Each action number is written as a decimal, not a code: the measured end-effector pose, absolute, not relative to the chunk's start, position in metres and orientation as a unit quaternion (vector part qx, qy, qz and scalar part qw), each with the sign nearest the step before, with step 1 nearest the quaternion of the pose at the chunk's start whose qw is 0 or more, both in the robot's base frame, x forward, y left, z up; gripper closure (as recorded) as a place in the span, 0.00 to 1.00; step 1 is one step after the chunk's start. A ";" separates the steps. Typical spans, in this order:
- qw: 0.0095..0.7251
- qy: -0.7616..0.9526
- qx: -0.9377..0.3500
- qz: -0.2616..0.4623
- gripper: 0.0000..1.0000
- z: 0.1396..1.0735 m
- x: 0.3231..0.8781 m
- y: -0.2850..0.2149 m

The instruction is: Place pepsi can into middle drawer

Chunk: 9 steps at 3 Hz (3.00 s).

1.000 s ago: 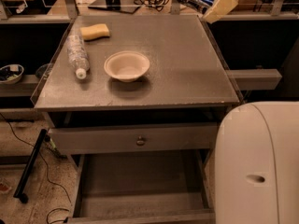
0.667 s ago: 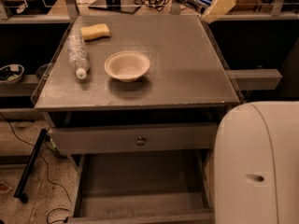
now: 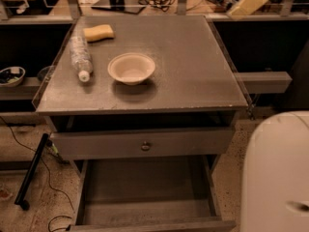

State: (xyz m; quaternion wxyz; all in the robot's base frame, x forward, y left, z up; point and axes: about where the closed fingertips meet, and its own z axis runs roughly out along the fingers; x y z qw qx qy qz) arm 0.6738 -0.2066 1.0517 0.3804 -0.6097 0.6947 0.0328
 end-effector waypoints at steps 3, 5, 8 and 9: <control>0.416 0.678 -0.606 0.002 1.00 1.102 0.563 -0.253; 0.406 0.683 -0.607 0.018 1.00 1.084 0.560 -0.246; 0.400 0.675 -0.618 0.045 1.00 1.045 0.497 -0.221; 0.370 0.688 -0.621 0.064 1.00 1.008 0.473 -0.215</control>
Offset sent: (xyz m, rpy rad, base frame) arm -0.1711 -0.0151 -0.0042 0.0016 -0.0431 0.0242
